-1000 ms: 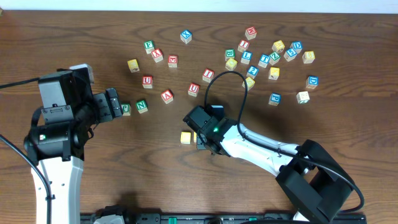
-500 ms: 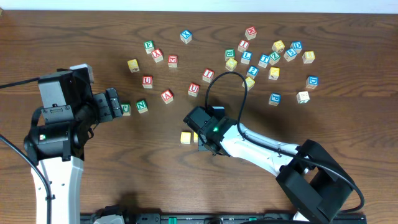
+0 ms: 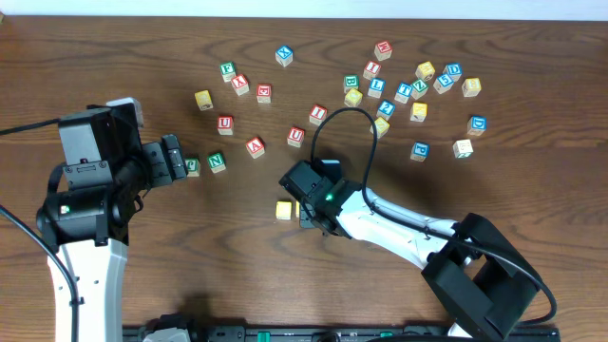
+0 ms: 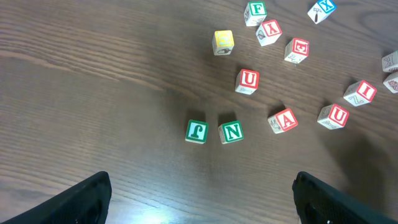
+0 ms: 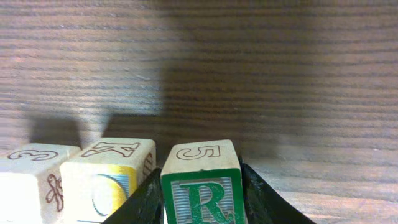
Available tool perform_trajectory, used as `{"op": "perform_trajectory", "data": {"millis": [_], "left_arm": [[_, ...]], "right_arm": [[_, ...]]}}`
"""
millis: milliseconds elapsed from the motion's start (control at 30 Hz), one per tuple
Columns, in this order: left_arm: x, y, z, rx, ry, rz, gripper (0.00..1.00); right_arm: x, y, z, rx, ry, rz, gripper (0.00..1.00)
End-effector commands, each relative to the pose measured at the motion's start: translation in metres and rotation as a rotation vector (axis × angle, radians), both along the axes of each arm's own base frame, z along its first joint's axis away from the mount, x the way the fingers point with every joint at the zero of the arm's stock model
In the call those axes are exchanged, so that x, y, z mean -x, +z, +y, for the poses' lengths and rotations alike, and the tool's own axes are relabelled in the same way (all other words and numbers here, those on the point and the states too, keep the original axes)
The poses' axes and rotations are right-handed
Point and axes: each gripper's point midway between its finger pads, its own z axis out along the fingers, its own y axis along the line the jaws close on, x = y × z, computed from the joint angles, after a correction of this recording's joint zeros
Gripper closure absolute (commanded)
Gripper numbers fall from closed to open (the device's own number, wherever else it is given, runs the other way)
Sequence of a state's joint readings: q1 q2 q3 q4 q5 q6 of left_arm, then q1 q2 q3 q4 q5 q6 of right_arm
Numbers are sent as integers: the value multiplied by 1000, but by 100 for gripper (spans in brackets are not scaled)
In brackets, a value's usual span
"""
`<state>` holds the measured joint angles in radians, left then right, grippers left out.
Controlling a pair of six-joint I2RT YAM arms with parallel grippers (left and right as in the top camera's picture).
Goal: Spell out CORL
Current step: 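Lower the R block beside the O block and align it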
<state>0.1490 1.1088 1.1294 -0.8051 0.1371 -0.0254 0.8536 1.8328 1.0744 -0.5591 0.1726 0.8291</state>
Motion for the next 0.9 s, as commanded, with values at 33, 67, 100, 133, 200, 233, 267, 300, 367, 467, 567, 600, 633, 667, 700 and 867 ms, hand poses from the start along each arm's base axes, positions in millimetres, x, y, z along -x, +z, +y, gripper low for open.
{"op": "perform_trajectory", "data": {"millis": [33, 67, 100, 133, 200, 233, 267, 300, 367, 467, 567, 600, 633, 667, 700, 867], "left_arm": [[-1, 9, 0, 1, -8, -25, 8], [-1, 9, 0, 1, -8, -25, 8], [-1, 9, 0, 1, -8, -25, 8], [-1, 9, 0, 1, -8, -25, 8], [-1, 9, 0, 1, -8, -25, 8], [-1, 9, 0, 1, -8, -25, 8], [-1, 9, 0, 1, -8, -25, 8], [-1, 9, 0, 1, -8, -25, 8], [-1, 10, -1, 1, -8, -25, 8], [-1, 9, 0, 1, -8, -25, 8], [-1, 9, 0, 1, -8, -25, 8], [-1, 9, 0, 1, -8, -25, 8], [-1, 9, 0, 1, -8, -25, 8], [-1, 9, 0, 1, -8, -25, 8], [-1, 9, 0, 1, -8, -25, 8], [-1, 9, 0, 1, -8, -25, 8]], "right_arm": [[-5, 4, 4, -3, -4, -22, 67], [-5, 4, 4, -2, -4, -22, 67], [-5, 4, 4, -1, -4, -23, 67], [-5, 4, 4, 0, -4, -24, 67], [-5, 4, 4, 1, -4, -23, 67], [-5, 4, 4, 1, -4, -23, 67], [-5, 4, 4, 0, -4, -23, 66], [-5, 4, 3, 2, -4, -22, 64], [-5, 4, 3, 2, -4, -21, 63], [-5, 4, 3, 3, -4, -21, 62], [-5, 4, 3, 3, -4, -21, 62], [-5, 4, 3, 3, -4, -21, 62], [-5, 4, 3, 4, -3, -20, 62], [-5, 4, 3, 5, -3, -20, 62], [-4, 3, 3, 6, -3, -19, 62], [-5, 7, 2, 14, -3, -14, 64]]}}
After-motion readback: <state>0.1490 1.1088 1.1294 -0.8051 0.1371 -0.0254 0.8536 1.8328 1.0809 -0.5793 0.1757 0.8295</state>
